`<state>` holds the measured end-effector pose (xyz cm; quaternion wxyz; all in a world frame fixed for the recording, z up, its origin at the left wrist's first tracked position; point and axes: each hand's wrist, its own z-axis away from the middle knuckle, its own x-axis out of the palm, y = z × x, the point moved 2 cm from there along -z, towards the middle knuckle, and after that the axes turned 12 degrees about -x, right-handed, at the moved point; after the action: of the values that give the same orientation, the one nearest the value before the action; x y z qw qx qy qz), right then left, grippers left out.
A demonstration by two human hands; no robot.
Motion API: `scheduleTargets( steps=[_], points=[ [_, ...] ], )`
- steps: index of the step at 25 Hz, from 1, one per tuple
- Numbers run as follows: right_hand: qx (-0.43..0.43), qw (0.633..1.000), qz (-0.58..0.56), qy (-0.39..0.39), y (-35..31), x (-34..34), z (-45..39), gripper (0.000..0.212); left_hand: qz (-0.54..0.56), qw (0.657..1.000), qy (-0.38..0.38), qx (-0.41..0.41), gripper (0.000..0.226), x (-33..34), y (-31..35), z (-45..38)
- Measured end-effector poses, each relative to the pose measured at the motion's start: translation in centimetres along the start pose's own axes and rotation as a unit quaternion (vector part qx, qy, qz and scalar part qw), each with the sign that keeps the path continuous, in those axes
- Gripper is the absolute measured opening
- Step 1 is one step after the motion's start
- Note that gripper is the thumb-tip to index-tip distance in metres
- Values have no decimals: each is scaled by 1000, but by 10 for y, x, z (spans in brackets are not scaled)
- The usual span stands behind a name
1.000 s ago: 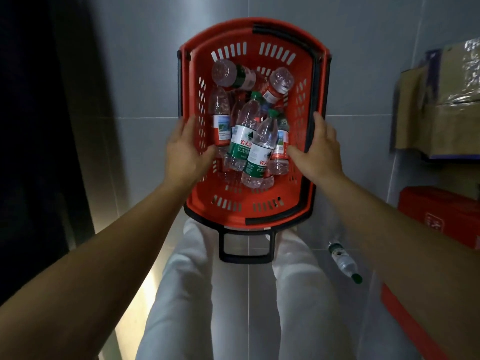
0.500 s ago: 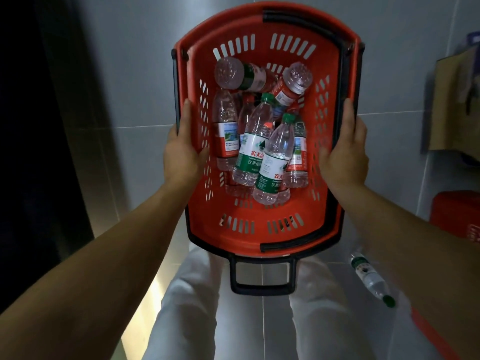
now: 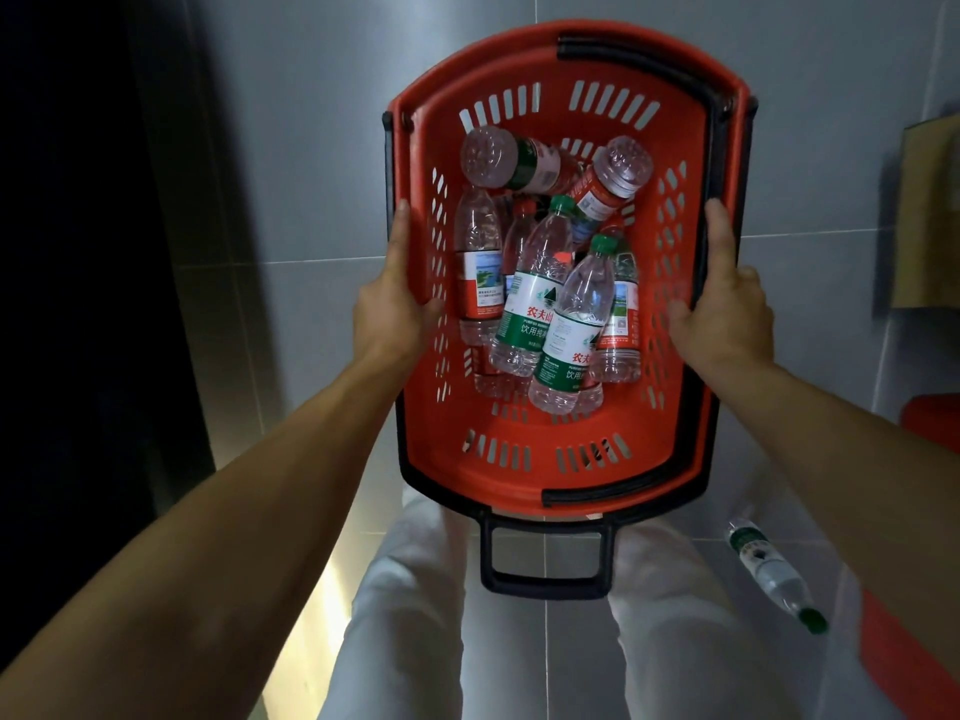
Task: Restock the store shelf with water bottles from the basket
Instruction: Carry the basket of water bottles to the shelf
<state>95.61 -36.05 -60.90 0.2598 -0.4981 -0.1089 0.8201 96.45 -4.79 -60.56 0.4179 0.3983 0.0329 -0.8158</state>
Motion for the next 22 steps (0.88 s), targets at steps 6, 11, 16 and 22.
scheduleTargets(
  steps=[6,11,16,22],
  points=[
    [25,999,-20,2,-1,-20,39,92,-21,999,-28,30,99,-21,7,20],
    [94,994,-35,38,-14,-38,128,90,-58,992,-57,92,100,-52,11,69],
    [194,974,-54,99,-27,-51,236,95,-128,969,-114,176,97,-84,27,129],
    [315,919,-174,162,-40,-59,411,96,-258,899,-161,315,90,-98,53,246]
  ],
)
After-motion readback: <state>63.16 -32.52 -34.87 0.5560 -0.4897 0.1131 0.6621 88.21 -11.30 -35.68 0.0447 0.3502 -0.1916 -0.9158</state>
